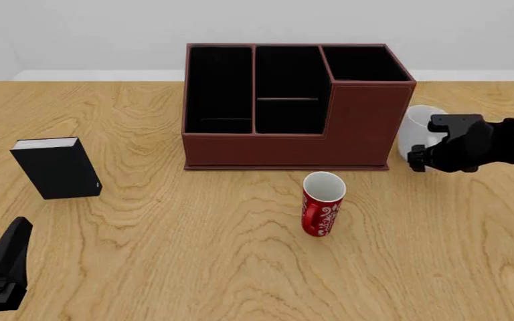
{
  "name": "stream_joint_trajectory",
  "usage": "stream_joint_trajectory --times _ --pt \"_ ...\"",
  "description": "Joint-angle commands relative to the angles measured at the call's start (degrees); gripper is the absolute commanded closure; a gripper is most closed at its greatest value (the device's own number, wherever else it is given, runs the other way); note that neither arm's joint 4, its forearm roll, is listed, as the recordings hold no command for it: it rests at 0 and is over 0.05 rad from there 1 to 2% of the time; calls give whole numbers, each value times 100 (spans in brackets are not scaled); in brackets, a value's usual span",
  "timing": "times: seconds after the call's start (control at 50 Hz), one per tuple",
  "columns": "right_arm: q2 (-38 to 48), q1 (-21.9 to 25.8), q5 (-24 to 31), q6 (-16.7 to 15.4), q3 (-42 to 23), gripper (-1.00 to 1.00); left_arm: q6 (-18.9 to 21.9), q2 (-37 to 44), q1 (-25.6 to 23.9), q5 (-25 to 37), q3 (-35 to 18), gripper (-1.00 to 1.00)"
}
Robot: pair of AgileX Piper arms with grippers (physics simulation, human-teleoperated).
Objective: Pick up the white mug and place it to the right of the caddy.
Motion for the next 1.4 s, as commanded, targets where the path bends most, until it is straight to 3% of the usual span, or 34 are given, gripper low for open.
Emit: stream_joint_trajectory --times 0.02,0.32,0.52,1.4 --pt "-23 22 -12 42 26 -100 0 0 0 0 0 -100" --pt "-120 76 -67 75 161 -100 0 0 0 0 0 -100" --pt "-326 -83 -201 -101 410 -100 0 0 0 0 0 -100" --pt "-981 27 -369 -72 953 -100 0 0 0 0 0 -100"
